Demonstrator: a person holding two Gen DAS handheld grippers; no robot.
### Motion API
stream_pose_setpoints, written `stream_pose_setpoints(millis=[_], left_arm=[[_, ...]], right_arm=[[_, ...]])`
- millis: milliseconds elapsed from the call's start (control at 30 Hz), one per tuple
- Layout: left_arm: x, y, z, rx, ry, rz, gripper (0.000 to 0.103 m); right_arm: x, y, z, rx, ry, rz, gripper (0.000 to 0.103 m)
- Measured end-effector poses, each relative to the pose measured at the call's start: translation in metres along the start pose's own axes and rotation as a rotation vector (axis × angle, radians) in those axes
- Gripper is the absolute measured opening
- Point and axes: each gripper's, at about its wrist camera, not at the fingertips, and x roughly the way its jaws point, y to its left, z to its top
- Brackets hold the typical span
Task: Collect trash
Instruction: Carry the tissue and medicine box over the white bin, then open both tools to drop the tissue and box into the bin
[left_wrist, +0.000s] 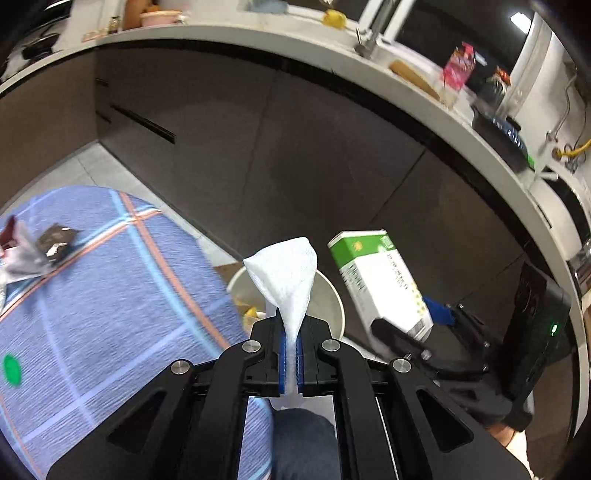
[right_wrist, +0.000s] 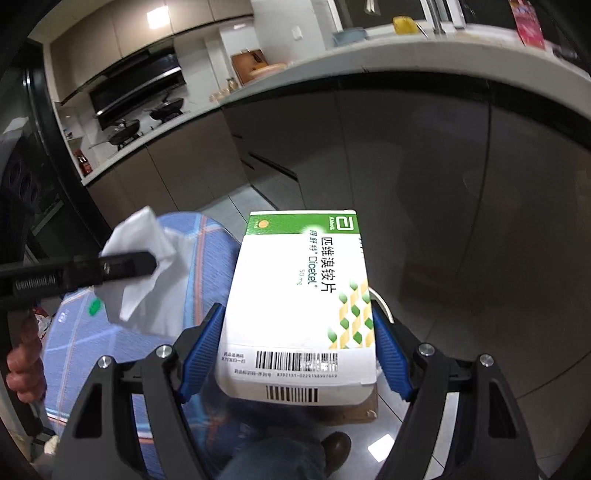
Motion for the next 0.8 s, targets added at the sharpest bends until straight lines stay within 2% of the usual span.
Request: stream_pose_setpoints(millis=[200,467,800], left_arm=[[0.056,-0.008,0.004,0.032,0.077,0.020,0.003],[0.119,-0.001,-0.001,0.044,0.184,0.068,0.003],[0.148,0.010,-0.007,0.081,0.221,0.114,0.005]], right_arm=[[0.035,-0.026,-0.025,0.010,0.067,-0.011,0.076],[0.085,-0.044,-0.035,-0.029,0.133,-0.023,0.076],[0.121,-0.042,-0.035,-0.097,0.177,-0.017,0.078]])
